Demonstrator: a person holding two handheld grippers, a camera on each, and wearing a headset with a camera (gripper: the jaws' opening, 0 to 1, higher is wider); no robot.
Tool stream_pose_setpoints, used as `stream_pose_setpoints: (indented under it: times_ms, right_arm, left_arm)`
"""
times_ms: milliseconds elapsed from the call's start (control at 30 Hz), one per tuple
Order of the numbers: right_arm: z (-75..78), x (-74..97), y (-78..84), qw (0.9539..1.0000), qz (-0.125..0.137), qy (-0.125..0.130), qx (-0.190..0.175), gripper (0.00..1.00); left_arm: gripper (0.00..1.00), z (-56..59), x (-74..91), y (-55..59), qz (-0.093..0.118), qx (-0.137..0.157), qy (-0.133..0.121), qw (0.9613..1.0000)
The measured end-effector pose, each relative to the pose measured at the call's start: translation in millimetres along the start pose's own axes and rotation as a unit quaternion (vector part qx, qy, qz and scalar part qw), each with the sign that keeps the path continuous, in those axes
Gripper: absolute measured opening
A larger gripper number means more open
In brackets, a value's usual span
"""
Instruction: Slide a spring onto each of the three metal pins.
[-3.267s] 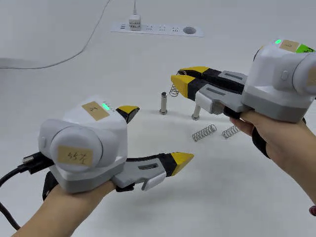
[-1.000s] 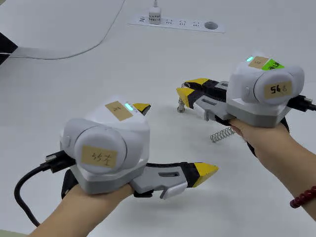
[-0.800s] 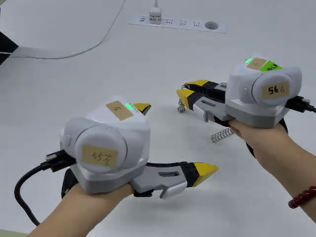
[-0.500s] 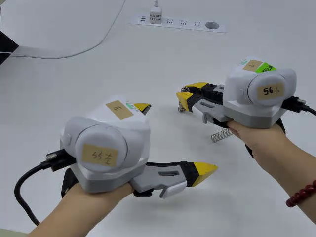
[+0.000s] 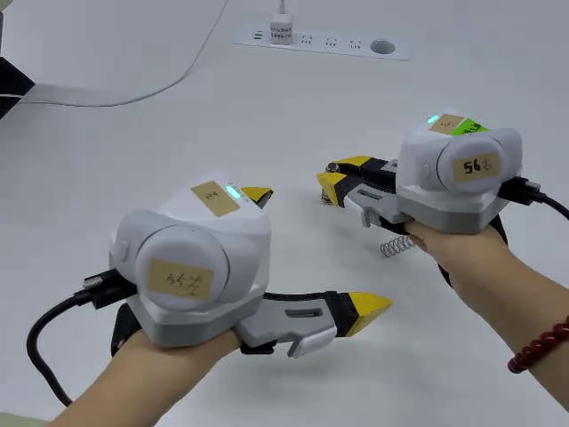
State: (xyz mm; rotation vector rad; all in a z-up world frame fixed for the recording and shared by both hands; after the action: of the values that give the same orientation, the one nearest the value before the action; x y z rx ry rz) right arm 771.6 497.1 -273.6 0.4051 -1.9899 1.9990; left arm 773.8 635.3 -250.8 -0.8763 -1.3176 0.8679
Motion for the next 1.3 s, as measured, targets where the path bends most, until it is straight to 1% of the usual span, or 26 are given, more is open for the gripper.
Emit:
stream_pose_setpoints:
  times_ms: [67, 133, 167, 267, 367, 500, 567, 700, 767, 1000, 1133, 1300]
  right_arm:
    - [0.0, 0.2, 0.2, 1.0, -0.001, 0.0, -0.002, 0.12]
    - [-1.1, 0.3, 0.9, 1.0, -0.003, -0.007, -0.005, 0.12]
    - [-0.9, 0.4, 1.0, 1.0, -0.003, -0.007, -0.005, 0.12]
    - [-1.7, 1.2, 0.5, 0.9999, -0.003, -0.012, -0.009, 0.16]
    - [-1.7, 3.7, -2.8, 0.9999, -0.004, -0.006, -0.007, 0.19]
    - [-2.1, 7.9, -8.8, 1.0, -0.001, -0.004, -0.009, 0.23]
    - [-1.8, 11.2, -11.9, 1.0, 0.0, -0.002, -0.007, 0.25]
    - [1.2, 18.2, -16.1, 0.9998, 0.002, 0.001, -0.017, 0.27]
    - [0.8, 21.1, -17.6, 0.9999, 0.003, -0.002, -0.014, 0.28]
    - [4.3, 33.7, -20.5, 0.9999, -0.004, 0.002, -0.009, 0.32]
    - [7.9, 43.4, -22.4, 0.9998, -0.009, 0.007, -0.018, 0.37]
    - [11.5, 57.2, -23.8, 0.9997, -0.013, 0.016, -0.017, 0.4]
  left_arm:
    - [0.96, 0.1, -0.1, 0.0, 0.0, 0.0, 0.0, 1.0]
    - [0.96, 0.0, 0.1, 0.0, 0.0, 0.0, 0.0, 1.0]
    - [0.96, 0.0, 0.2, 0.0, -0.001, 0.0, 0.0, 1.0]
    - [0.96, 0.2, 0.7, -0.2, -0.001, -0.002, -0.002, 1.0]
    - [0.95, 1.3, 0.5, -0.4, -0.003, -0.003, 0.001, 1.0]
    - [0.95, 2.9, -0.3, -0.6, -0.005, -0.008, 0.003, 0.9999]
    - [0.95, 3.3, -0.3, -0.9, -0.005, -0.008, 0.004, 0.9999]
    - [0.94, 3.5, 0.3, -1.8, -0.005, -0.011, 0.002, 0.9999]
    - [0.94, 3.8, 0.4, -2.0, -0.006, -0.013, 0.002, 0.9999]
    - [0.93, 7.0, 0.0, -4.0, -0.009, -0.022, 0.004, 0.9997]
    - [0.93, 8.3, -0.4, -6.2, -0.008, -0.023, 0.004, 0.9997]
    - [0.92, 9.1, -0.6, -8.2, -0.006, -0.01, 0.006, 0.9999]
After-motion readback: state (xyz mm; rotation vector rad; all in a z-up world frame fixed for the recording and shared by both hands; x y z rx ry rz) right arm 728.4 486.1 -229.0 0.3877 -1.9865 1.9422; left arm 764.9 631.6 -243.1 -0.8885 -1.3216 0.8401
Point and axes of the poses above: the centre of the closed fingertips' face, and the gripper's own axes: x roughly backward along the fingers, z roughly to its right, y roughly out of its underside, the point moved 8 cm from there along x, roughly backward along the fingers, and after that the axes turned 1 degree about y, right-handed, at the moved point
